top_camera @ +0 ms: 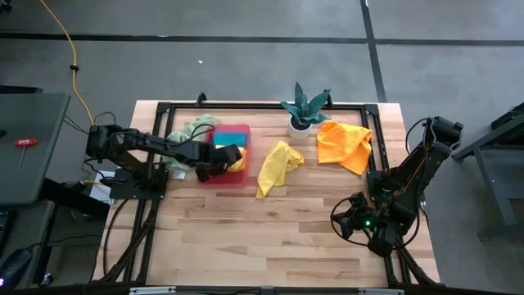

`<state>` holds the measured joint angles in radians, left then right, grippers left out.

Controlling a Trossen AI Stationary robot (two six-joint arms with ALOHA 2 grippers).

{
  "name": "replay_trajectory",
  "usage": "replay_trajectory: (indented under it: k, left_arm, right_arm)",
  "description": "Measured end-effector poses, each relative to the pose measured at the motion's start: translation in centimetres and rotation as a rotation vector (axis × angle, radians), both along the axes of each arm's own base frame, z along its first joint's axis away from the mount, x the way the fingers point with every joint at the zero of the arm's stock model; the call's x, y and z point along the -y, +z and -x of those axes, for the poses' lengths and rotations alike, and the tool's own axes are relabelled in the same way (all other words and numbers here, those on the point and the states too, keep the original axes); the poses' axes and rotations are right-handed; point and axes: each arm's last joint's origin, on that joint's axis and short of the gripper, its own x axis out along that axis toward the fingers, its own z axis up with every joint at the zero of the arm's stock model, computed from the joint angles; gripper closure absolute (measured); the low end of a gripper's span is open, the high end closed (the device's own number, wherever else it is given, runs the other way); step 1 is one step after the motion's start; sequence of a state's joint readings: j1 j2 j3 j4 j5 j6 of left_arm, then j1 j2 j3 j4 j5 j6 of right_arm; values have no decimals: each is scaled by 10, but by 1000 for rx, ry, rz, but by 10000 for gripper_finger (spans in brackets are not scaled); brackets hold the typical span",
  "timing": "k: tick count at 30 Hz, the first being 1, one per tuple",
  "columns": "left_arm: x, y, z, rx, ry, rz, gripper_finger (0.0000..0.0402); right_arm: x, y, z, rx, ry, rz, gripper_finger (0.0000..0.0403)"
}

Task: Fold microfiber towels
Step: Put the yellow microfiber cloth into the pink bin

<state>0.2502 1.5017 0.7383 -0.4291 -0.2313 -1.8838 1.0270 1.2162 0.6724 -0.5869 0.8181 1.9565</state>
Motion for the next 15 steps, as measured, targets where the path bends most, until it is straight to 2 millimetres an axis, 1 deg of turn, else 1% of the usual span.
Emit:
replay_trajectory:
  k: [3, 7, 10, 15]
  left_arm:
    - [4, -2, 4, -47, -10, 26, 254]
    - [6, -1, 2, -39, -12, 24, 258]
    - [5, 3, 0, -36, -6, 26, 262]
    - [4, 16, -1, -96, -3, 44, 267]
  right_arm:
    - [0, 0, 0, 0, 0, 0, 403]
    - [0, 0, 0, 1, -2, -4, 403]
    - [0, 0, 0, 3, -7, -10, 403]
    - [0, 0, 0, 3, -7, -11, 403]
